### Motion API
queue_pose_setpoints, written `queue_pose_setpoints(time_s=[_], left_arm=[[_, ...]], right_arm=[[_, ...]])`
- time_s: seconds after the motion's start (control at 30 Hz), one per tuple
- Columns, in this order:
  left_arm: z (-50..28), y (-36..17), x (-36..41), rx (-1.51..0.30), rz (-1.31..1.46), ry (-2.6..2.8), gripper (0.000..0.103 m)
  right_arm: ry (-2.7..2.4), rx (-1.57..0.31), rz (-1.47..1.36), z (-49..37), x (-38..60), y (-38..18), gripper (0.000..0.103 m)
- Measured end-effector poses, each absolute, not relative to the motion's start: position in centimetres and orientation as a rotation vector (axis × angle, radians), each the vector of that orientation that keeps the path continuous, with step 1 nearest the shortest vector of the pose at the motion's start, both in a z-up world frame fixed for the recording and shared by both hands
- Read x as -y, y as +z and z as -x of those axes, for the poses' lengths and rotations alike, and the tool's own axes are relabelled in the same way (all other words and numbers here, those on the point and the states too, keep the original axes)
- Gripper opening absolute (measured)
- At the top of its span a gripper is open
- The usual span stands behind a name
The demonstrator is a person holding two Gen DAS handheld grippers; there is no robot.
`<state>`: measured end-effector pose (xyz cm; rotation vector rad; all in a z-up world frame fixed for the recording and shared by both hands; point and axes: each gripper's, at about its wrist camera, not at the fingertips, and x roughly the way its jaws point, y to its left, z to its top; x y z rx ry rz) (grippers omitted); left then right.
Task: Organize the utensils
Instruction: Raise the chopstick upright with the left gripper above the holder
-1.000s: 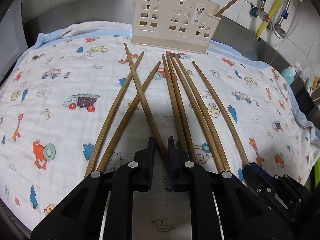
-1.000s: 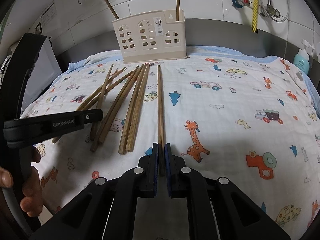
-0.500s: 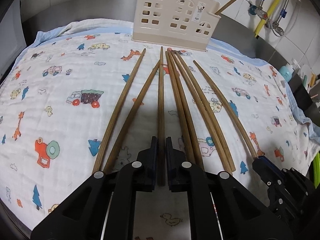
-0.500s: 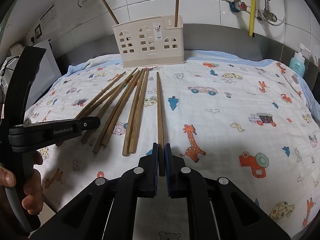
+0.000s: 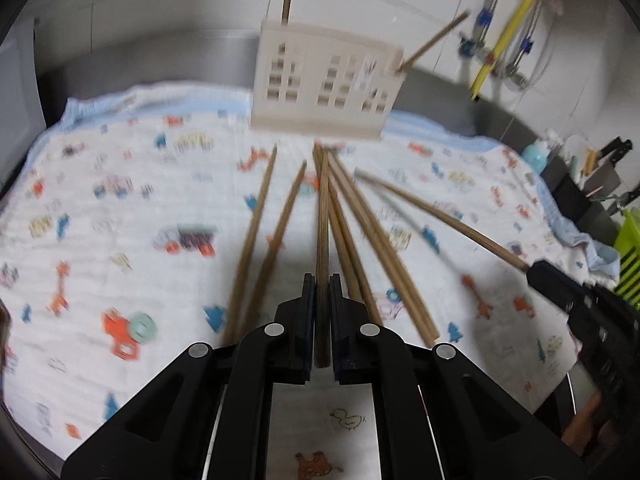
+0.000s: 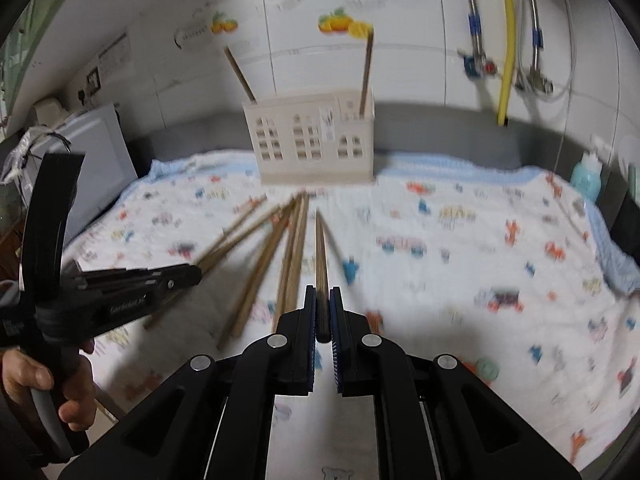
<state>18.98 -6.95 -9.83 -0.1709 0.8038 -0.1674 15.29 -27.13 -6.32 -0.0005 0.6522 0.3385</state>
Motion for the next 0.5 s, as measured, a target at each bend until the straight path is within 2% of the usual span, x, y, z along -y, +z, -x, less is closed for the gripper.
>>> queue_pose_setpoints(time_s=[0.23, 0.5], left_arm=[[-17.7, -5.8, 6.0, -0.661, 0.128, -0.216, 0.006], [-18.5, -3.3, 4.9, -0.606, 0.112, -0.266, 0.006]], right_arm=[[0.387, -0.58, 0.028, -16.9, 26.4, -1.2, 0.007], [0.441, -0.565, 0.095, -19.8, 24.6, 2.9, 0.007]])
